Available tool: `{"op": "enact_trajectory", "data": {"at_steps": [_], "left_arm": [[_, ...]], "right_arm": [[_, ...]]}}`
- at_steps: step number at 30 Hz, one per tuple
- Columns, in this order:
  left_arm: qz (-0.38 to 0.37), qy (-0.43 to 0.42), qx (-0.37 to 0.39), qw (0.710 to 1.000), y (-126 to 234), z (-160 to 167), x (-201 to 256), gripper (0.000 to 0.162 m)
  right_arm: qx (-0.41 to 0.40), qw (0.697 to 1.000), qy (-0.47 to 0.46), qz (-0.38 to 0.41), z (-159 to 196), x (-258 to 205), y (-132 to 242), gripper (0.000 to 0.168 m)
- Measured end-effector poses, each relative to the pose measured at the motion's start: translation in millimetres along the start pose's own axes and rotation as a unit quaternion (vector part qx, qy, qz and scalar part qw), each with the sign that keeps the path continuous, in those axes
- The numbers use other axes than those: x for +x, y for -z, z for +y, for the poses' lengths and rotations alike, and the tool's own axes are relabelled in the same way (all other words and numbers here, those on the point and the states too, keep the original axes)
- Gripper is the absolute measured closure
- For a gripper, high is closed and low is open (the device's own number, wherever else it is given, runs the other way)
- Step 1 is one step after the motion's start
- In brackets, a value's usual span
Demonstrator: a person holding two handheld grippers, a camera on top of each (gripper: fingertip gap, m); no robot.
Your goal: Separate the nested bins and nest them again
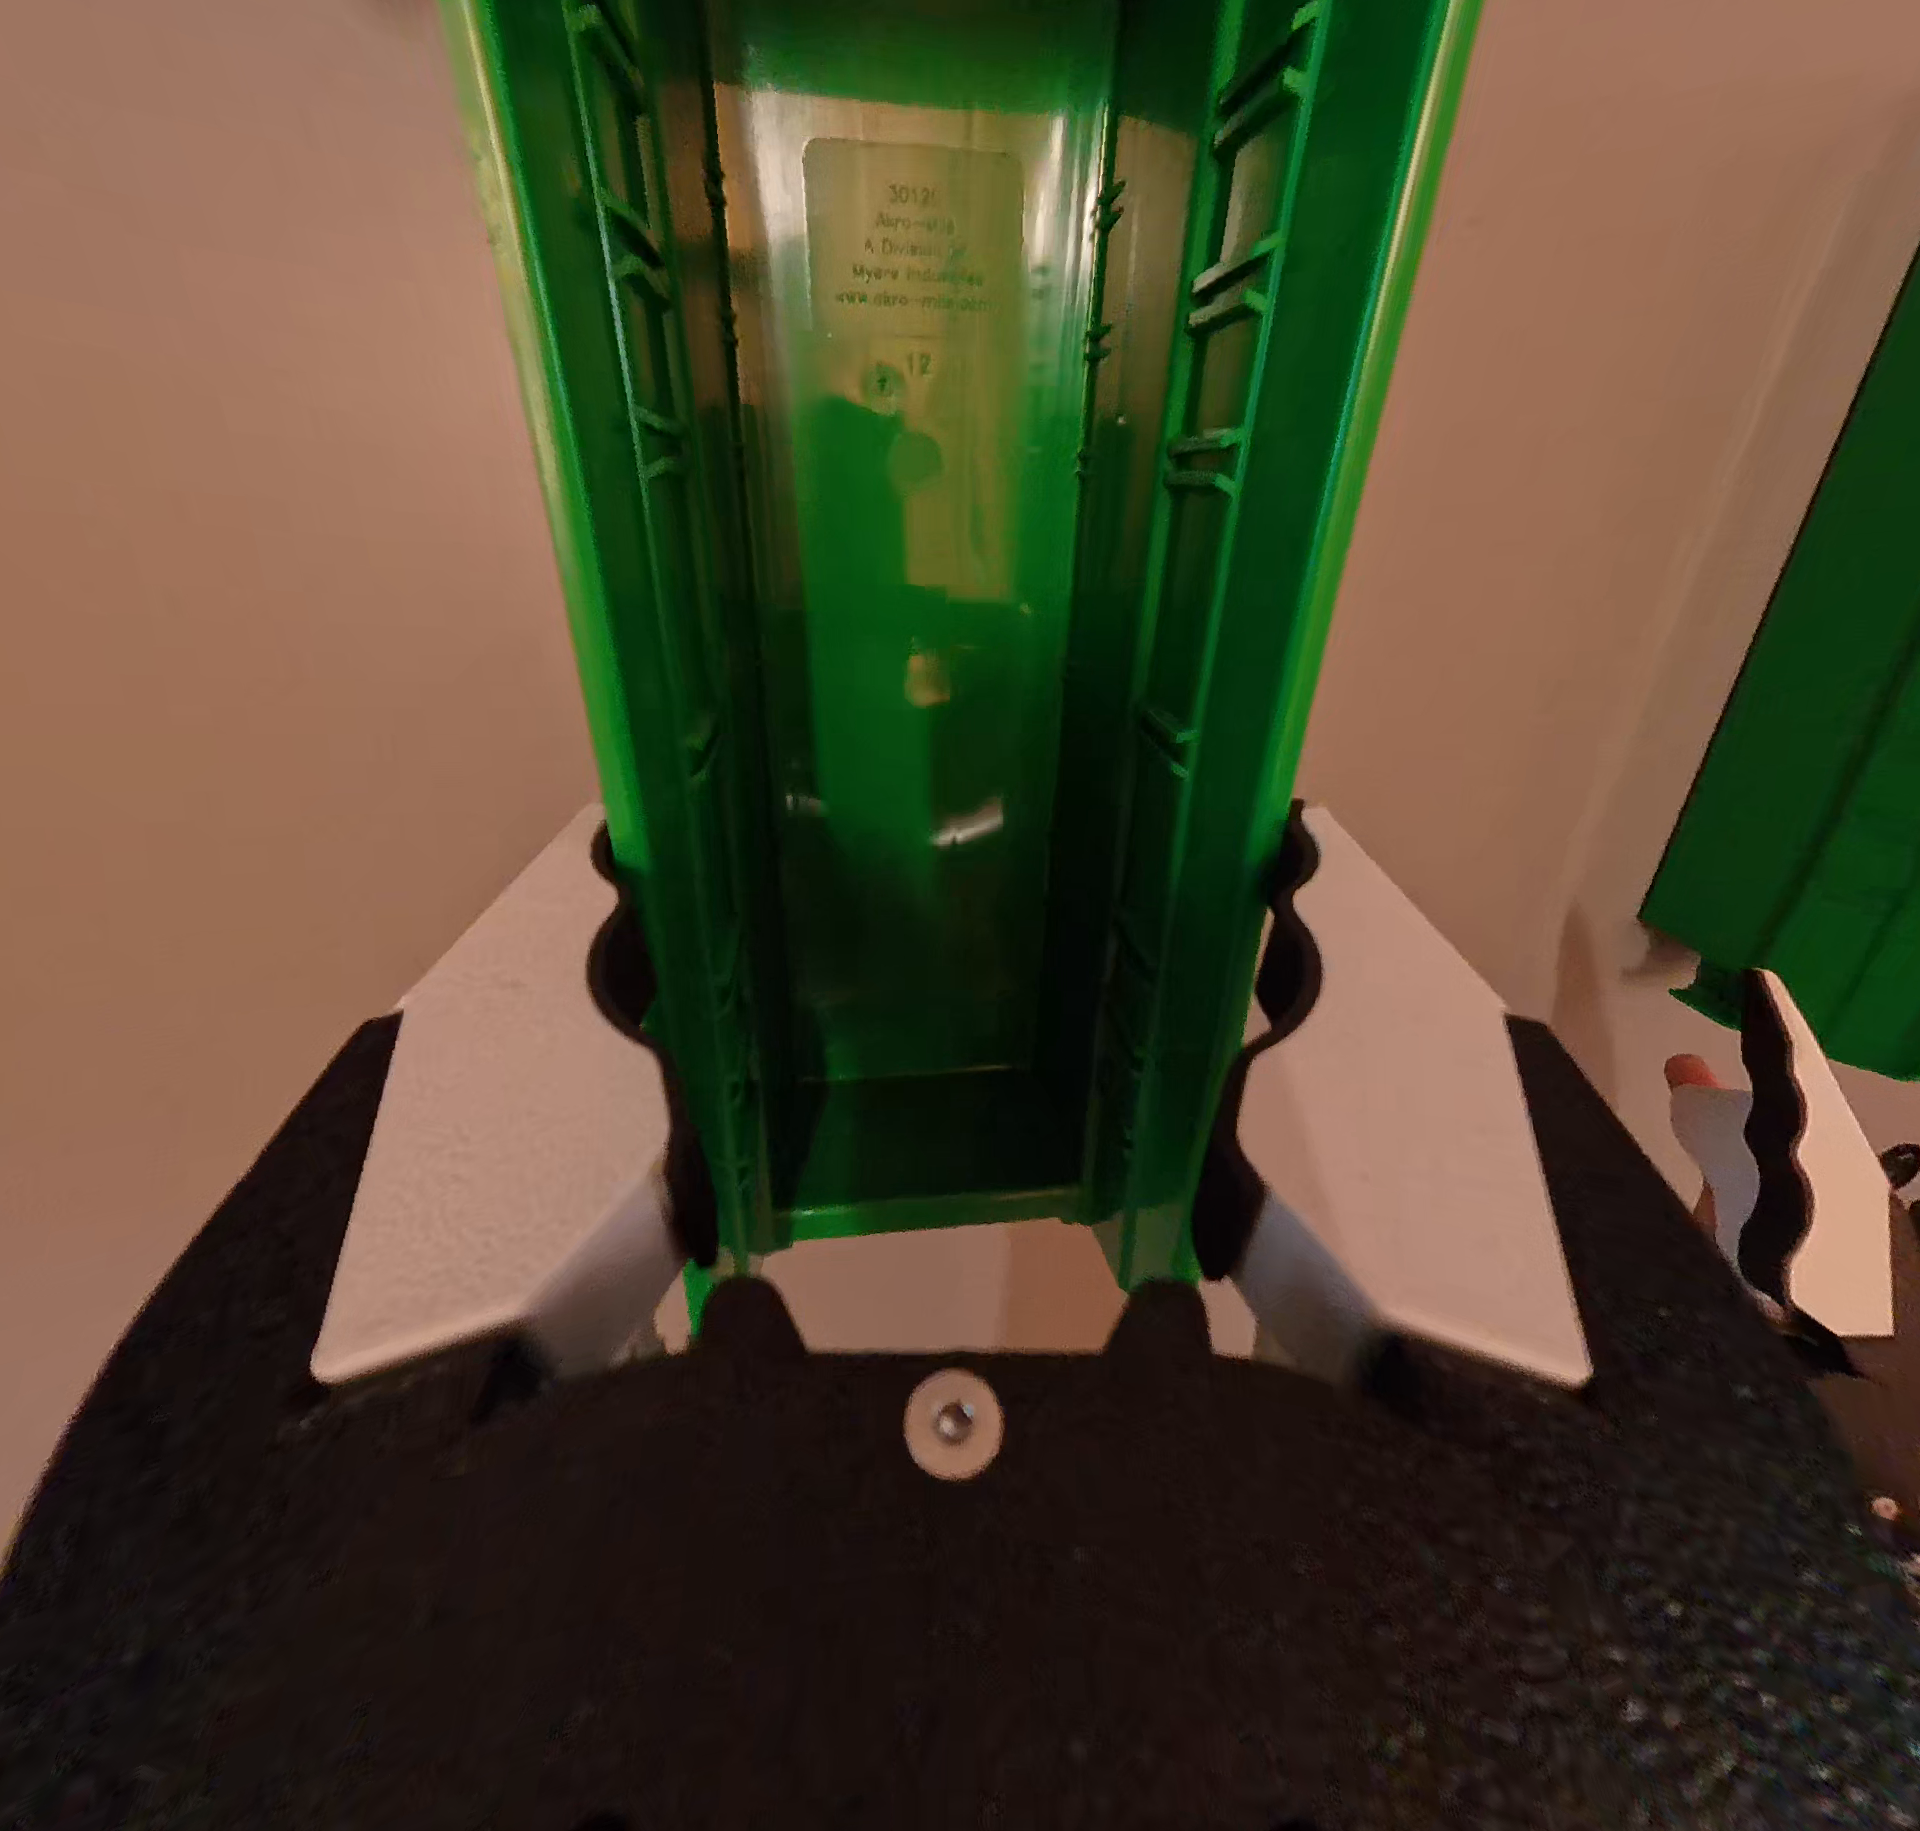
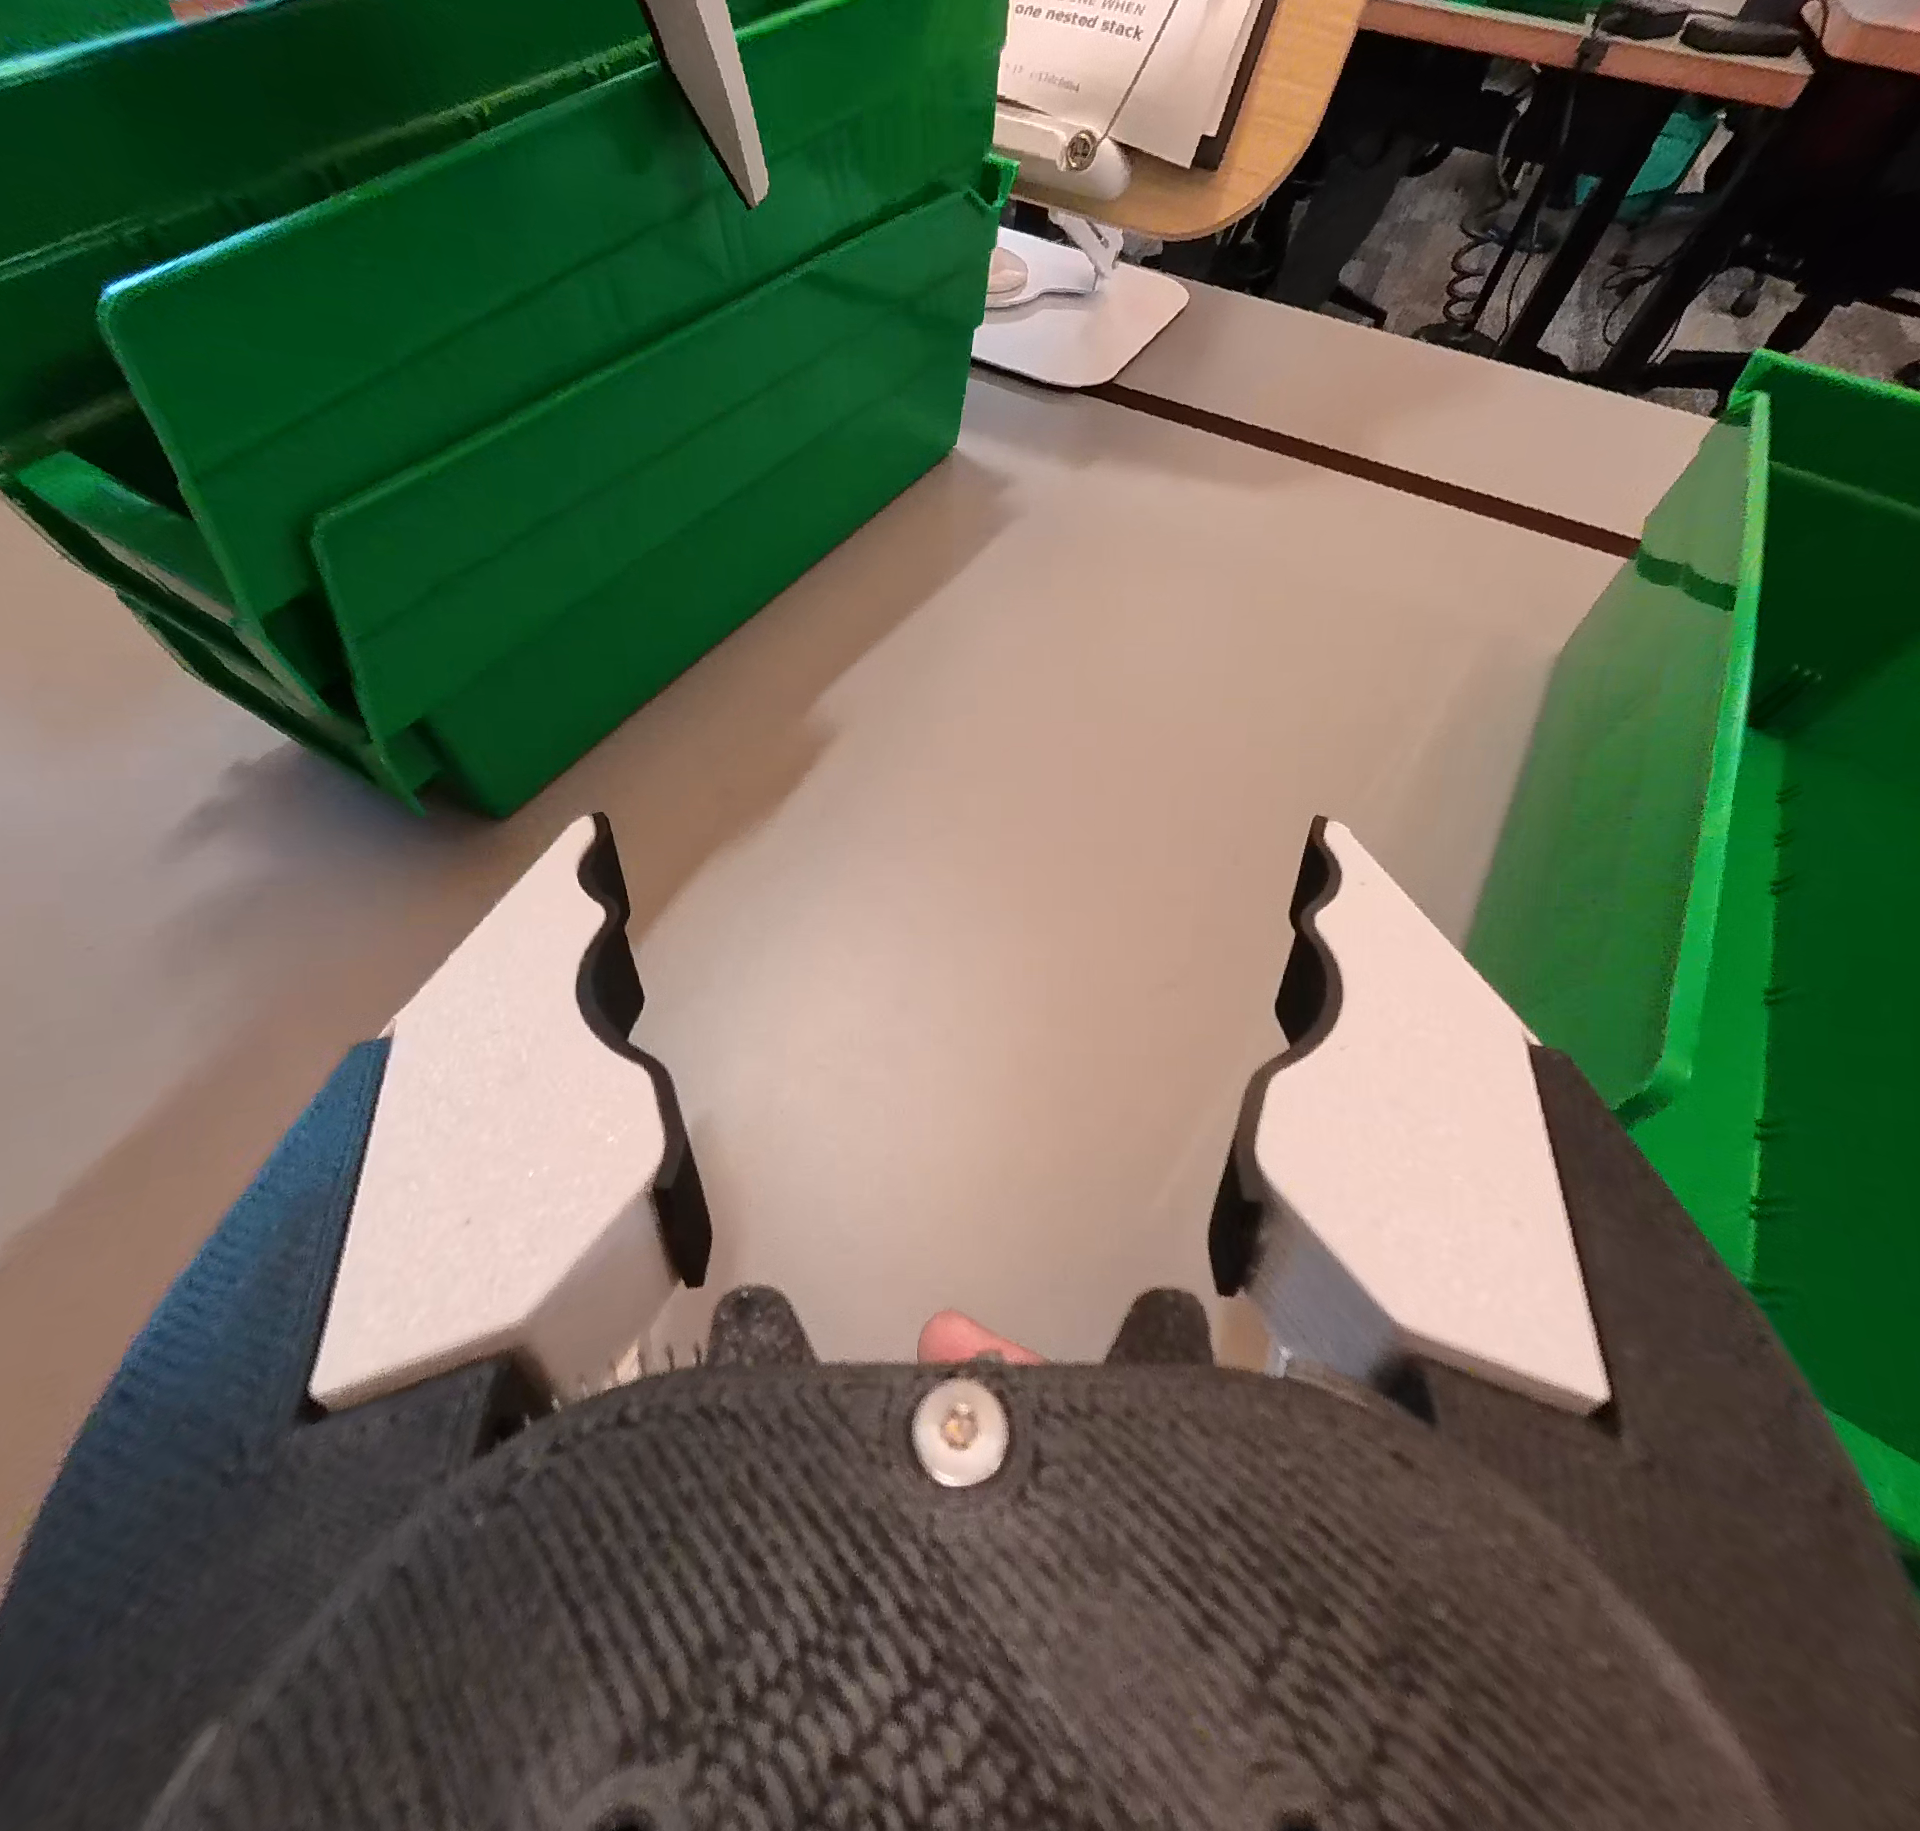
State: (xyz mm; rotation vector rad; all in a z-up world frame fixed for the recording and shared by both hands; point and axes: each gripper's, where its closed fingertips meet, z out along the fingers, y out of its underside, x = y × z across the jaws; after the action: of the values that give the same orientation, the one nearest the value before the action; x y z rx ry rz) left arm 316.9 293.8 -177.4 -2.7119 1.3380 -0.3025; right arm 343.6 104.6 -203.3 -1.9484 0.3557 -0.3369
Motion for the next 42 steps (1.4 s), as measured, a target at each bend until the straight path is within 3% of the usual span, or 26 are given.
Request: {"op": "enact_trajectory", "data": {"at_steps": [9, 15, 23, 25, 29, 31, 42], "left_arm": [[0.001, -0.007, 0.001, 1.0, -3, 2, 0, 0.042], [0.029, -0.04, 0.006, 0.999, 20, 0, 7, 0.041], [0.062, -0.055, 0.012, 0.997, 25, 11, -10, 0.071], [0.051, -0.057, 0.013, 0.997, 23, 12, -19, 0.096], [-0.006, -0.076, 0.018, 0.997, 16, 12, -44, 0.121], [-0.012, -0.092, 0.01, 0.996, 11, 17, -47, 0.16], [-0.013, -0.079, -0.076, 0.994, 14, 34, -50, 0.161]], "right_arm": [[-0.001, 1.0, 0.002, 0.003, 1, 1, 0, 0.042], [-0.006, 1.0, 0.002, 0.001, 4, 1, -2, 0.042], [-0.012, 1.0, 0.013, 0.002, 4, -5, -4, 0.042], [-0.013, 1.0, 0.019, 0.004, 5, -5, -4, 0.042], [-0.015, 1.0, 0.021, 0.008, 5, -3, -4, 0.042], [-0.018, 1.0, 0.02, 0.012, 7, 0, -5, 0.042], [-0.02, 1.0, 0.018, 0.014, 8, 2, -4, 0.045]]}}
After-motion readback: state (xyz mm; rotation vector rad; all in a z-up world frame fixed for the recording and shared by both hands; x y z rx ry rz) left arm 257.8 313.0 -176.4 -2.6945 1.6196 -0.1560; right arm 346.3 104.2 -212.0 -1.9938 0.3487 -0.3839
